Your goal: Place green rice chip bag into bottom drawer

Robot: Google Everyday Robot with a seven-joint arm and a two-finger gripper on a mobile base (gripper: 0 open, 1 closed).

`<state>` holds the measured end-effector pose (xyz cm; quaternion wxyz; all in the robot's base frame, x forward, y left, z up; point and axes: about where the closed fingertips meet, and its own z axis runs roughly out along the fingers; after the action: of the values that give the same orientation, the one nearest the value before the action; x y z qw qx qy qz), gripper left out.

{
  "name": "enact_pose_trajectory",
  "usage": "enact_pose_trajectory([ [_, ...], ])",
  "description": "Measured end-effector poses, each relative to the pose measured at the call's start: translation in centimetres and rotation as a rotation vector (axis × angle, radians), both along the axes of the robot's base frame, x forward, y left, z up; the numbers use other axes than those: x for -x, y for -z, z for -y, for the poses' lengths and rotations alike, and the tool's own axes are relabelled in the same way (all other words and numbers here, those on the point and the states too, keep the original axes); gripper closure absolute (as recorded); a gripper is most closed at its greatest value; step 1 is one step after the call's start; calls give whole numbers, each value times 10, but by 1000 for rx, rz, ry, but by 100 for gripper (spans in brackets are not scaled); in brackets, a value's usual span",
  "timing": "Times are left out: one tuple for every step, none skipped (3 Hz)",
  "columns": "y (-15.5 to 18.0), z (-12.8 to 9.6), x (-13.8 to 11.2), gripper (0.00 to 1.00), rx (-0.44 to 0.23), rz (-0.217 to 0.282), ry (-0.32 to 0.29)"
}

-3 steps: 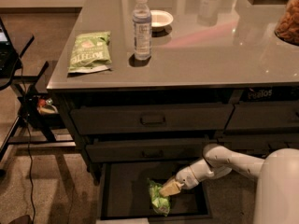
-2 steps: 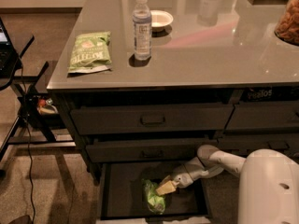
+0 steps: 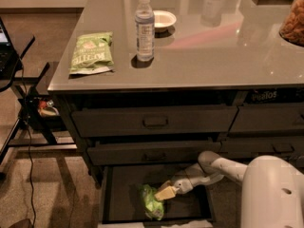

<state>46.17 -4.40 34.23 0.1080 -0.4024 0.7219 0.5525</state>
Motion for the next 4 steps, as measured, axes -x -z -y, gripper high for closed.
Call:
enact_pose_trajectory([
  [7, -21, 5, 100, -118, -13, -6],
  [14, -30, 8, 100, -190, -27, -10],
  [20, -34, 8, 100, -206, -25, -9],
  [20, -34, 8, 100, -206, -25, -9],
])
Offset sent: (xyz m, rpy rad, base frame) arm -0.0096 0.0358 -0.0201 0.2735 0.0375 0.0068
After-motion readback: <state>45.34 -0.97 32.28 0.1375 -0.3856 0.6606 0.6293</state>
